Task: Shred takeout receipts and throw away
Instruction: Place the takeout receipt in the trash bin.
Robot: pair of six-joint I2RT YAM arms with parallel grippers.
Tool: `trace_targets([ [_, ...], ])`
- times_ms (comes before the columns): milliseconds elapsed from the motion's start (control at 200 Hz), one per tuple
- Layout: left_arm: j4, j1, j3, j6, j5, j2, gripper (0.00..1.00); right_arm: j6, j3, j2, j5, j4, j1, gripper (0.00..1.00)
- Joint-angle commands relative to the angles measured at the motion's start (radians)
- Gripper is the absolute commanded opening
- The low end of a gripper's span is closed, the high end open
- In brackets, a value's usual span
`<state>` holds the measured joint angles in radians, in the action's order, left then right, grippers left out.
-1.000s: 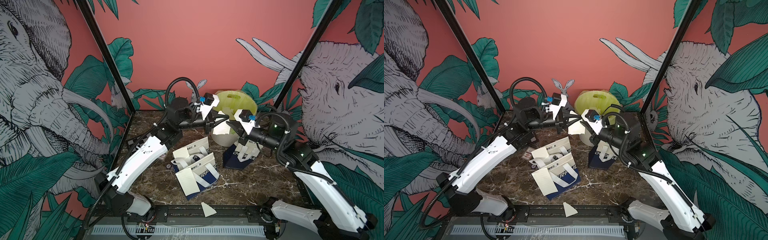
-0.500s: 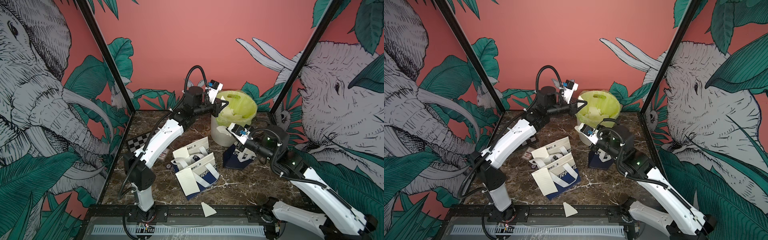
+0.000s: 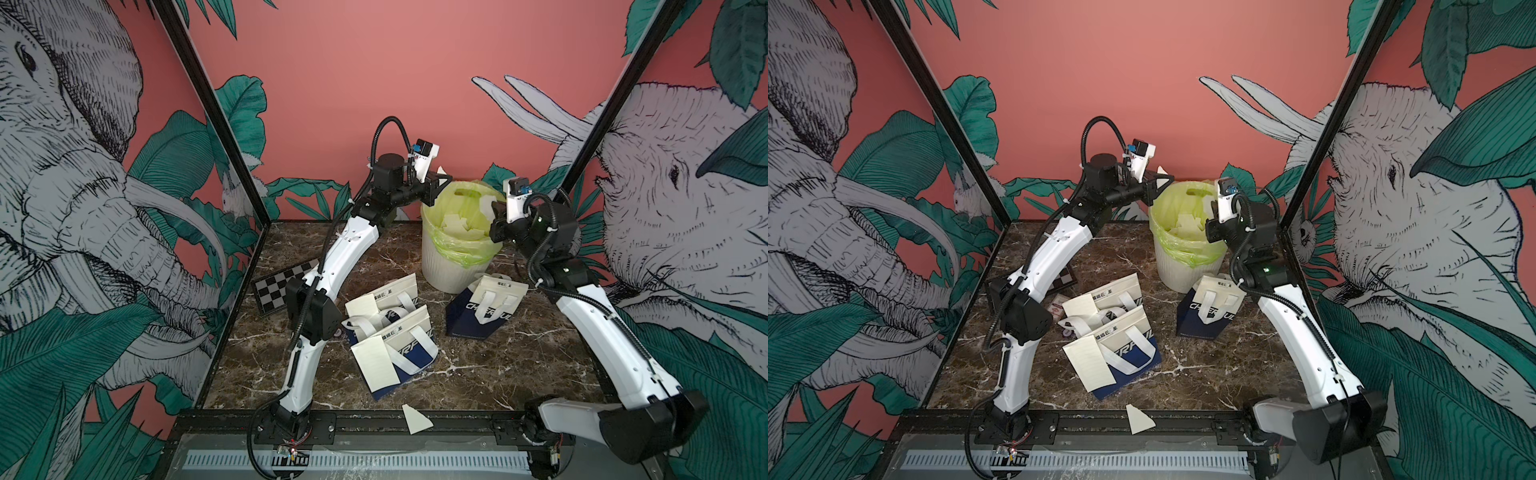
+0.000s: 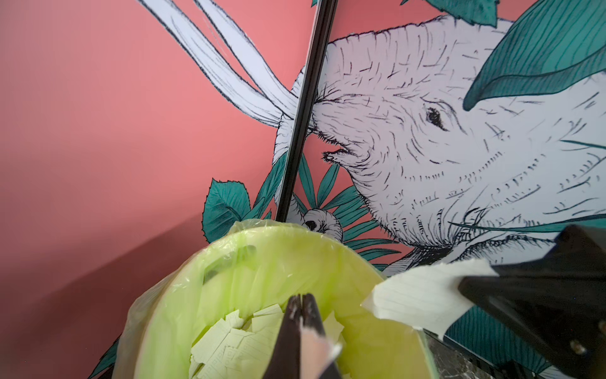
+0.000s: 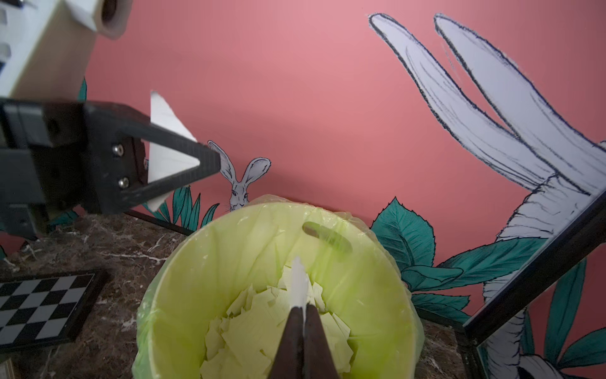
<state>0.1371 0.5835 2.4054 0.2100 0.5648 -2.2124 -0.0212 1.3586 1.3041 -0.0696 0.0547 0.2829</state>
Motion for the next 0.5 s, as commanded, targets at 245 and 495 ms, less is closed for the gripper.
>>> trace_targets([
  [245,-0.072,0.004,0.048,-0.021,0.081,-0.071,0.07,0.157,0.047,0.105,-0.036,-0.008,-0.028,0.00],
  [495,-0.061,0.005,0.048,-0.019,0.096,-0.077,0.44,0.163,0.046,0.119,-0.051,0.040,-0.027,0.46],
])
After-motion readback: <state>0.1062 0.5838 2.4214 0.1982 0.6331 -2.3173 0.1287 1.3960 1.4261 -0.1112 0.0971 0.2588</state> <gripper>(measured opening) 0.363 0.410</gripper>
